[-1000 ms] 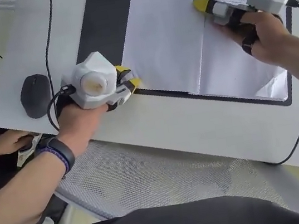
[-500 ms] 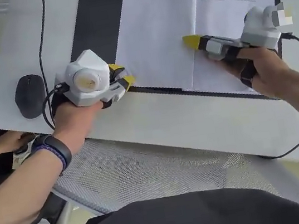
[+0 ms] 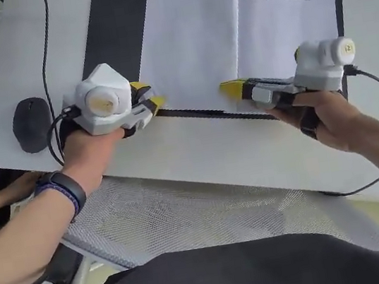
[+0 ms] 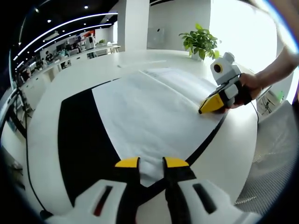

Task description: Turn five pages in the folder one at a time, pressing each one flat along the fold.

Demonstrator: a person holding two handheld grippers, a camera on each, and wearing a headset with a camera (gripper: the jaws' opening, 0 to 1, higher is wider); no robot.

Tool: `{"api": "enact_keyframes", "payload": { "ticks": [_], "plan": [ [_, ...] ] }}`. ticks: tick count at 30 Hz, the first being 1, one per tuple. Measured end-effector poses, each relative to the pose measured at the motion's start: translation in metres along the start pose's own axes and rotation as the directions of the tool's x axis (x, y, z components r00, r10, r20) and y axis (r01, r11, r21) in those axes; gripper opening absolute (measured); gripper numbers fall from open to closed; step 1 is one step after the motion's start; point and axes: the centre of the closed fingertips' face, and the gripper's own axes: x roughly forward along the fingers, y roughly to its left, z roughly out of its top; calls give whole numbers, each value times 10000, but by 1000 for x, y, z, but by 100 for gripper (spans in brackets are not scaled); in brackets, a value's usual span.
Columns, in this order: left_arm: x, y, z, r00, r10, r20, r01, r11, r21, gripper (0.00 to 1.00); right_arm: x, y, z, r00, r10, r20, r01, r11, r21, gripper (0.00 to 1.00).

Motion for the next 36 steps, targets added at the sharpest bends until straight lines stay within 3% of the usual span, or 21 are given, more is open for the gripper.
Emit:
{"api": "enact_keyframes", "payload": {
  "ticks": [10, 30, 36],
  "plan": [
    [2, -1, -2, 10000, 2, 32, -2, 10000, 4, 18, -6, 7, -11, 10000, 65, -70, -64, 9999, 108, 0],
    [2, -2, -2, 9998, -88, -200, 91, 9999, 142, 21, -7, 5, -9, 10000, -17, -63, 19, 9995, 324, 0],
    [1, -2, -1, 9996, -131, -260, 138, 9996, 252, 21, -9, 6, -8, 9999, 53, 127, -63, 9966, 820, 0]
  ]
}}
